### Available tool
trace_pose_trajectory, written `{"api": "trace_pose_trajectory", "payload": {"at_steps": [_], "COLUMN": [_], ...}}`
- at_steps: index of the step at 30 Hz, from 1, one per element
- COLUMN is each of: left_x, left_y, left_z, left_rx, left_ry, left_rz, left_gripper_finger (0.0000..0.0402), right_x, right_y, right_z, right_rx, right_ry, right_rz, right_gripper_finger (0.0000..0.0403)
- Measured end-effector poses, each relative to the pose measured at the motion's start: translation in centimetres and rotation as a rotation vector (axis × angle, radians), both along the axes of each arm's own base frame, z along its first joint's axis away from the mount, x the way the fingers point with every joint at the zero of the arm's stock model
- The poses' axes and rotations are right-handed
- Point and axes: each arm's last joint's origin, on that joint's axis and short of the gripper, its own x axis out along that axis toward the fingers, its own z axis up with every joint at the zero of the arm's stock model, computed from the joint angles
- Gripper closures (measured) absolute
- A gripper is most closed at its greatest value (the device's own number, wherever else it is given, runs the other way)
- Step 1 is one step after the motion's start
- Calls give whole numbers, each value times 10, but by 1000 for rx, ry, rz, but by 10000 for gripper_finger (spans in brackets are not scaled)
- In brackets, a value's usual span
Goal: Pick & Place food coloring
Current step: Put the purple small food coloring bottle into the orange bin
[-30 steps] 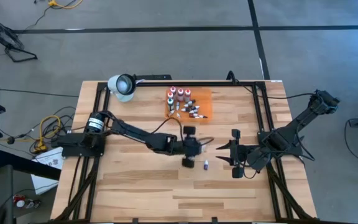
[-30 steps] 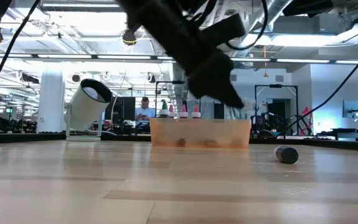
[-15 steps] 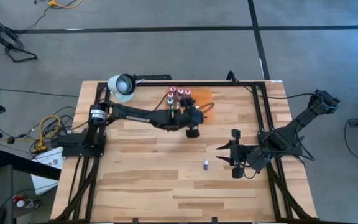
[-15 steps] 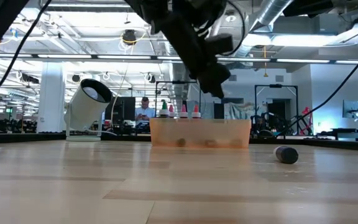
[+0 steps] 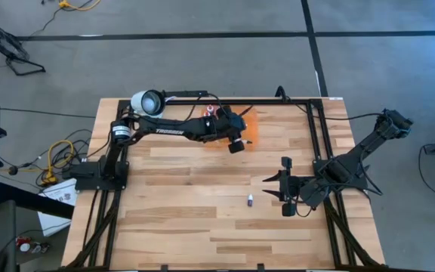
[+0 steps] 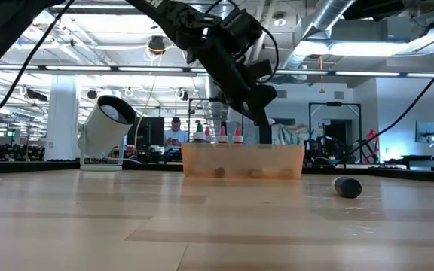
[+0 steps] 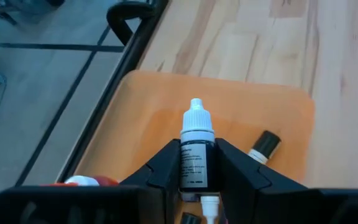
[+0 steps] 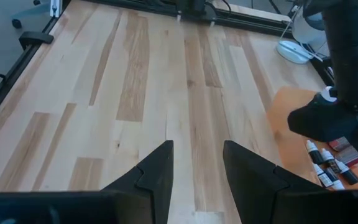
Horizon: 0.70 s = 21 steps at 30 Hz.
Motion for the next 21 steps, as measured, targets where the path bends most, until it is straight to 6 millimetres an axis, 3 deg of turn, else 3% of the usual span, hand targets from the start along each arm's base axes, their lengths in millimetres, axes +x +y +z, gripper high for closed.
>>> {"api": "trace_pose_trajectory", "payload": {"at_steps": [15,21], "left_x": [0,0], "left_y": [1,1], "left_z": [0,0], "left_rx": [-9,-7], "left_ry": [-9,-8], "left_rz": [-6,-2], "left_gripper_finger": [318,282], "right_x": [0,0], "right_y": [0,0], "right_z": [0,0], "right_rx": [-1,-1], "right_ry": [0,0], "right_rz": [0,1], "right_gripper_finger": [269,269]}}
